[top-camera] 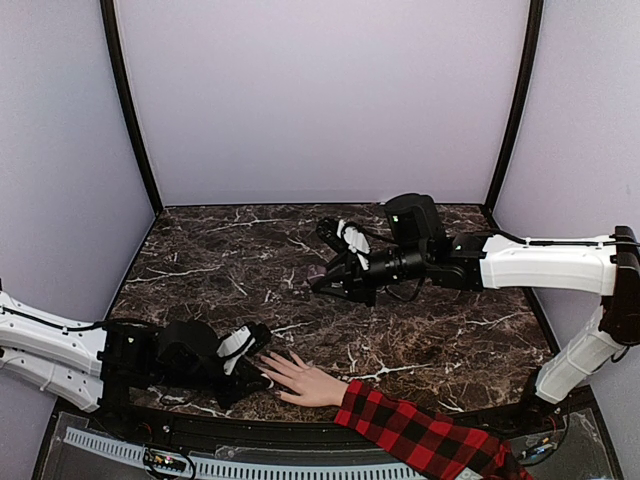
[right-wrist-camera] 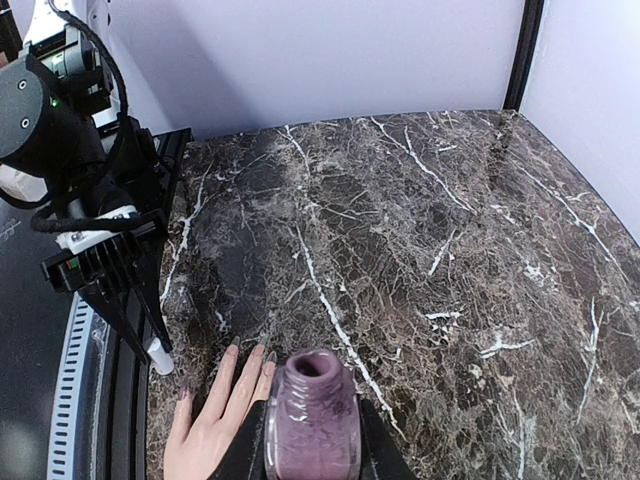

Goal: Paint the nails
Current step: Paint the nail with the hand.

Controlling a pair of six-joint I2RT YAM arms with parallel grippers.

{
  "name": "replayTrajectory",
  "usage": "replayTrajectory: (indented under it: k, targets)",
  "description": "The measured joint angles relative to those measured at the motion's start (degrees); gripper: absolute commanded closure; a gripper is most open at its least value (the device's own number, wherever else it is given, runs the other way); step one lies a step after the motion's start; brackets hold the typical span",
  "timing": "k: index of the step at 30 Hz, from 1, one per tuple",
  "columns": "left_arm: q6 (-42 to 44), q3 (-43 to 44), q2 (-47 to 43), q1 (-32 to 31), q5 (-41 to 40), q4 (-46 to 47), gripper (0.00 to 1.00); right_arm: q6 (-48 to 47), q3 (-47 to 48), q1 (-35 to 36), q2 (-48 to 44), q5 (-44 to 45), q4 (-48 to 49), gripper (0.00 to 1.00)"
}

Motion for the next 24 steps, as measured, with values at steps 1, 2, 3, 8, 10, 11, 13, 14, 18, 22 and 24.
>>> replayTrajectory:
  k: [1,2,3,8,10,11,13,14,18,22,24]
  targets:
    - [0.15,0.00,0.55,-0.07,0.15,0.15,1.00,0.00,0.00,0.00,0.00,0.00,-0.02,1.00]
    - [0.26,0.00,1.31,-0.22,0.31,0.22,1.00,-0.02,0.00,0.00,0.00,0.00,-0.02,1.00]
    - [0.35,0.00,2.01,-0.37,0.52,0.26,1.00,0.00,0.00,0.00,0.00,0.00,-0.02,1.00]
    - [0.74,0.00,4.42,-0.92,1.11,0.26,1.00,-0.02,0.00,0.00,0.00,0.00,-0.02,1.00]
    - [0.81,0.00,4.74,-0.96,1.11,0.28,1.00,-0.02,0.00,0.00,0.00,0.00,-0.02,1.00]
    - [0.81,0.00,4.83,-1.01,1.11,0.35,1.00,0.00,0.00,0.00,0.00,0.00,-0.02,1.00]
    - [0.81,0.00,5.05,-1.01,1.11,0.57,1.00,-0.02,0.00,0.00,0.00,0.00,-0.02,1.00]
    - [0.81,0.00,5.16,-1.01,1.09,0.70,1.00,-0.02,0.00,0.00,0.00,0.00,-0.02,1.00]
    - [0.81,0.24,5.81,-1.01,0.94,0.96,1.00,-0.02,0.00,0.00,0.00,0.00,-0.02,1.00]
    - [0.81,0.35,6.34,-1.01,0.63,1.29,1.00,-0.02,0.00,0.00,0.00,0.00,-0.02,1.00]
    - [0.79,0.35,6.36,-1.01,0.35,1.31,1.00,-0.02,0.00,0.00,0.00,0.00,-0.02,1.00]
